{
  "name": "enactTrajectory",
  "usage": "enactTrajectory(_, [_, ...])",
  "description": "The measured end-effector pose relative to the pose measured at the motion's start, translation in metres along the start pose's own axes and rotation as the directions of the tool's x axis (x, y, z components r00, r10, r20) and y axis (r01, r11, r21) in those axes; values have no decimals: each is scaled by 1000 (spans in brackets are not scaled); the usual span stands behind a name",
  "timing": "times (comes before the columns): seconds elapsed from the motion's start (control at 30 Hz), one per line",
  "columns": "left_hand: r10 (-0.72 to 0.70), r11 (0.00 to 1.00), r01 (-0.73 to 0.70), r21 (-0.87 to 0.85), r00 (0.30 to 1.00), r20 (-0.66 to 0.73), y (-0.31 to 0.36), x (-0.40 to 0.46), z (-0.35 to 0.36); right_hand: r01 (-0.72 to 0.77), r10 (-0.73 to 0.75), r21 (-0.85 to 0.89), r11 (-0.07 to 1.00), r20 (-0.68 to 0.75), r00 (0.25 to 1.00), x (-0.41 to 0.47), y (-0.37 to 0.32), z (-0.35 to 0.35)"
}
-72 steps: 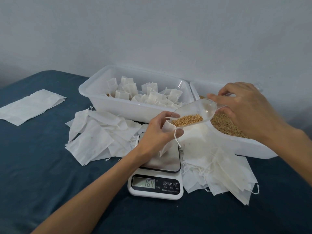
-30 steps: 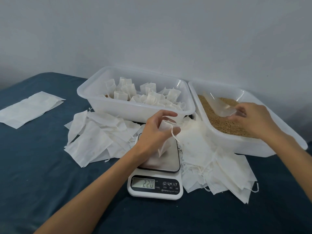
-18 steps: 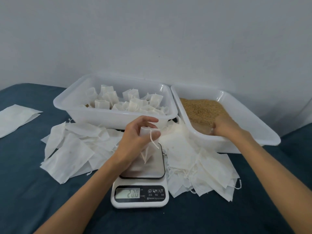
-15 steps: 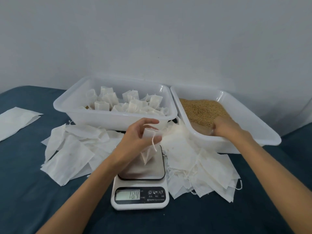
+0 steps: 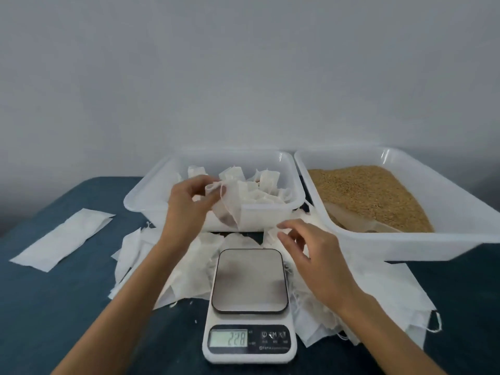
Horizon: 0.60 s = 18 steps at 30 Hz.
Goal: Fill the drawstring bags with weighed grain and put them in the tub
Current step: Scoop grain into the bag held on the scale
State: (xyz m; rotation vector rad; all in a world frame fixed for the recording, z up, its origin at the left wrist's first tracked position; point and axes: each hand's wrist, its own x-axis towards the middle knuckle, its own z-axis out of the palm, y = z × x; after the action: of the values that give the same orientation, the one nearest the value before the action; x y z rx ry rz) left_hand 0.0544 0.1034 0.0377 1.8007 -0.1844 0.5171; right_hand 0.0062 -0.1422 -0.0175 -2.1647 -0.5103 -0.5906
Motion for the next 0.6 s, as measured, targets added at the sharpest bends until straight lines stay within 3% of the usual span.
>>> enactTrajectory(0.1, [-47,995,57,87,993,-106,-7,48,-24,3,-3,5,1000,50,999,-5,9,2])
enactTrajectory(0.17, [-147,972,156,174,987,-62,-16,71,-30,10,-10,10,1000,75,997,-6,10,5])
enactTrajectory(0.27, [-277,866,232,443,960,39,-34,91,-31,13,-15,17,1000,98,995,-6,6,7])
enactTrajectory(0.37, [-354,775,221,592,928,117,-41,98,-30,22,-23,21,1000,76,997,-5,4,3])
enactTrajectory(0.6, [-349,658,155,737,930,116,-39,91,-27,41,-41,32,999,5,999,-1,3,-2])
